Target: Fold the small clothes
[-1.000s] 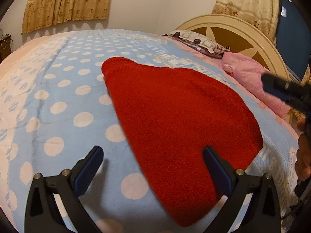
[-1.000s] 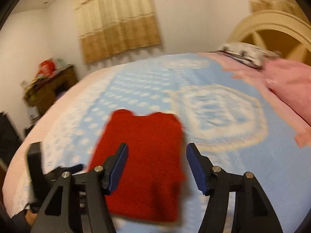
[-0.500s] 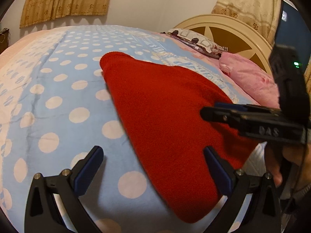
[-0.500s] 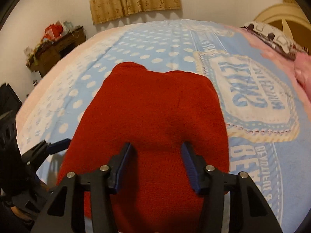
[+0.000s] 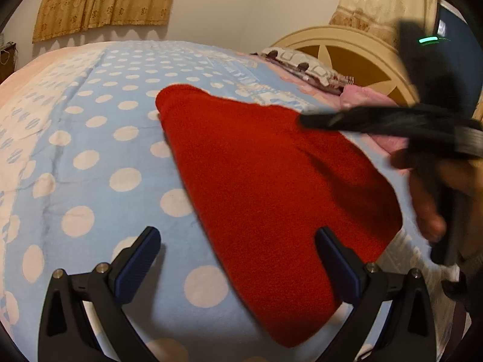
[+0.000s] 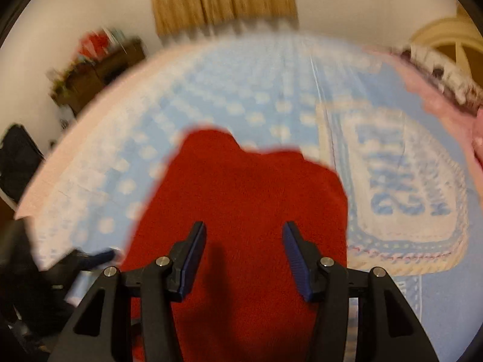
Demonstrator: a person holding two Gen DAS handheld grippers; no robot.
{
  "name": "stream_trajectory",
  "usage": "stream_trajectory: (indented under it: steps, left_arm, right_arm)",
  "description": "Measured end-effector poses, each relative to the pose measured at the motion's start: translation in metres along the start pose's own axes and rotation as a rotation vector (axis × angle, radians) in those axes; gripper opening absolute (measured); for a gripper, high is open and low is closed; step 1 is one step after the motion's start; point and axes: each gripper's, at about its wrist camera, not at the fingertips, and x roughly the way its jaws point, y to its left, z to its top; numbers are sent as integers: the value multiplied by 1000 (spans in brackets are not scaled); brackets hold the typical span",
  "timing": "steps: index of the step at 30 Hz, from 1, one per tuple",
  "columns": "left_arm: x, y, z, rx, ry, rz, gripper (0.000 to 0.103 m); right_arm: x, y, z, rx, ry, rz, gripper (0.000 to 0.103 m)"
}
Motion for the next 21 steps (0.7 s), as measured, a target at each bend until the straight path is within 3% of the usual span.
stream_trajectory:
  steps: [2,6,16,18,21]
  left_arm:
    - [-5,4,0,-17,-25,-4,103]
    - [-3,12,1,-59,-19,-39,103]
    - [14,4,17,-74,13,-30,103]
    - [22,3,19,-65,39,-20,103]
    - [27,9,14,-89,60,-51,103]
  right_arm:
    - [23,-13,-1,24,61,4,54]
    - [24,-31,-6,58,5,75,54]
    - [22,-31,0,3,-16,59,55]
    - [11,-37,-1,9,-50,87,55]
    - [-15,-58,-8,59,-173,113,55]
